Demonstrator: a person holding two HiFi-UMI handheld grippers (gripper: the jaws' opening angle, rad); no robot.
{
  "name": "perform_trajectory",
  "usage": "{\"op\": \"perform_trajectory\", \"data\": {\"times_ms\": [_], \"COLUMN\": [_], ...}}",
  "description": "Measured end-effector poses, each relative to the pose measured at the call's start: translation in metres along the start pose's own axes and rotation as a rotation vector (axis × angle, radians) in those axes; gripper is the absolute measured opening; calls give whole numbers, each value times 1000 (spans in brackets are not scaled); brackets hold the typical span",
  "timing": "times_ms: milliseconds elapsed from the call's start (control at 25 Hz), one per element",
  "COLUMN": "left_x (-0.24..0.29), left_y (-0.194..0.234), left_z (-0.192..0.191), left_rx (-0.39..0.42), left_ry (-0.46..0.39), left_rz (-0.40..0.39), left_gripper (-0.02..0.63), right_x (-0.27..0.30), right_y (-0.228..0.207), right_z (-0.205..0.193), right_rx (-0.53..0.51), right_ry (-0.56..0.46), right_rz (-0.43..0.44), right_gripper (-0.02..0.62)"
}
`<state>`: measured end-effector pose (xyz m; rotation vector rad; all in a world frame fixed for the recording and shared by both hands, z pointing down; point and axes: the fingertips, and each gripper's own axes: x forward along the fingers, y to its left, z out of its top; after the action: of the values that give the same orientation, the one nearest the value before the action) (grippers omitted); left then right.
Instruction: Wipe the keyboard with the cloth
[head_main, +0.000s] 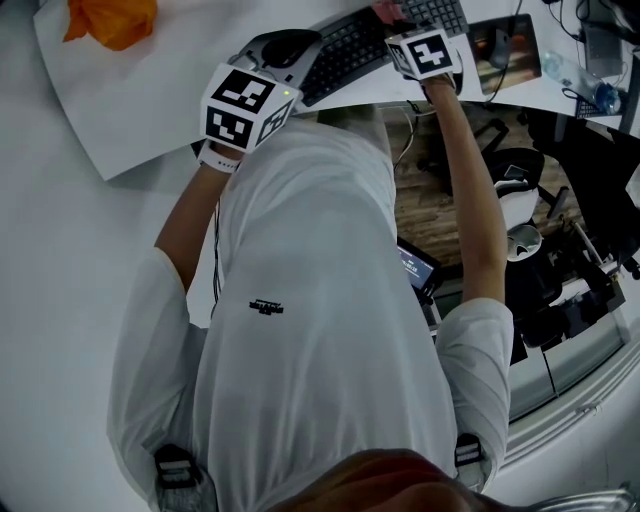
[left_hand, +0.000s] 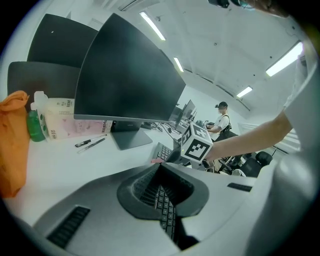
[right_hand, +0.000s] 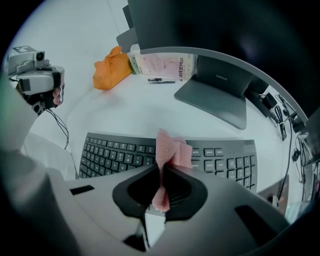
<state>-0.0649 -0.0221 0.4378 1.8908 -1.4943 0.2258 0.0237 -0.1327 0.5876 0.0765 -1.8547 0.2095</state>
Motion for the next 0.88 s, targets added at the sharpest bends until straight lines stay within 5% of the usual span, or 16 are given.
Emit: {"op": "perform_trajectory", "data": {"times_ms": [880], "left_x": [-48], "left_y": [13], "left_z": [-28], "left_rx": [-2], "left_ry": [-9], "left_rz": [13], "left_gripper": [19], "right_x": [12], "right_y": [103], "right_z": [7], "right_rx": [6], "right_ry": [-26], "right_rz": [61], "right_gripper": [31]}}
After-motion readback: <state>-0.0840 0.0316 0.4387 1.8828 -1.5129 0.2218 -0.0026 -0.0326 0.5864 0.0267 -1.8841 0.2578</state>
